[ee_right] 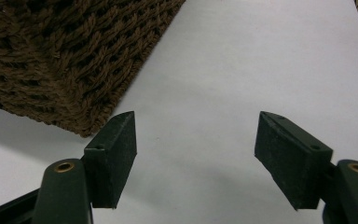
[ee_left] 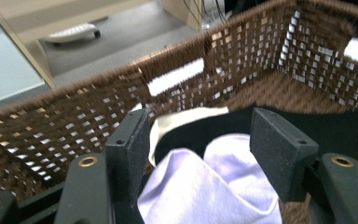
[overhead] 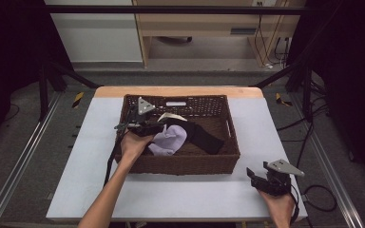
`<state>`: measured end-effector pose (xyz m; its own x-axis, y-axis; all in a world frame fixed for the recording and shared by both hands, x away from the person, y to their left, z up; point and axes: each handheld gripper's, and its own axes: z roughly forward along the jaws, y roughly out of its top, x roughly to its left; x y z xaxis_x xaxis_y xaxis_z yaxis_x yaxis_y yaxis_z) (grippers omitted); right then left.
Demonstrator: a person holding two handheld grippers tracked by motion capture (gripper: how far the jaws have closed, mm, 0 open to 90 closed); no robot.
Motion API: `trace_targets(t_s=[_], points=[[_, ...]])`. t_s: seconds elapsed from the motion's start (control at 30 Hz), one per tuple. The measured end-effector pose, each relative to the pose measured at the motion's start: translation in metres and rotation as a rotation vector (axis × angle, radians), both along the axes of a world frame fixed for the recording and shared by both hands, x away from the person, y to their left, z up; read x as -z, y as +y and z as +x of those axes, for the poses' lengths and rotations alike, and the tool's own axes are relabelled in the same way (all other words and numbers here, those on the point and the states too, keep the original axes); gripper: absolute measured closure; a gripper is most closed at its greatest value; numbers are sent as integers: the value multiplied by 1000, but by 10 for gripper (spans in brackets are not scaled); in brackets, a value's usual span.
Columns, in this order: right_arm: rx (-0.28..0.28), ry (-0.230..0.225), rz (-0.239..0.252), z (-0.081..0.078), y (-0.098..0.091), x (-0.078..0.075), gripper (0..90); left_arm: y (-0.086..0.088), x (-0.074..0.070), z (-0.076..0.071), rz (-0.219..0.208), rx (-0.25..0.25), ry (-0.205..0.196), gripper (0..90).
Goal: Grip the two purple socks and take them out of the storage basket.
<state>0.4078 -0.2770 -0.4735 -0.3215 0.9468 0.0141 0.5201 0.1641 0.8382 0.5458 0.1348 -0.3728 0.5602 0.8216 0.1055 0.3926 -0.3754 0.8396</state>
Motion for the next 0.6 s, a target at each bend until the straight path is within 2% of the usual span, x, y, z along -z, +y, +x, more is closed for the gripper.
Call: trace_targets(t_s=[0.07,0.23,0.3,0.33,0.53,0.6], points=[[-1,1,-2,0,1,0,296,-1,4,1,12,12,16,376],[-1,3,-1,0,0,0,296,-6,11,5,74,25,69,388],[-1,10,9,0,1,0,296,-7,13,6,70,32,90,381],[-2,10,7,0,1,0,296,-8,14,6,86,40,101,377],[-4,15,5,0,1,0,296,-13,18,5,142,72,125,360],[-4,11,-3,1,1,1,295,-15,19,5,142,81,129,360]])
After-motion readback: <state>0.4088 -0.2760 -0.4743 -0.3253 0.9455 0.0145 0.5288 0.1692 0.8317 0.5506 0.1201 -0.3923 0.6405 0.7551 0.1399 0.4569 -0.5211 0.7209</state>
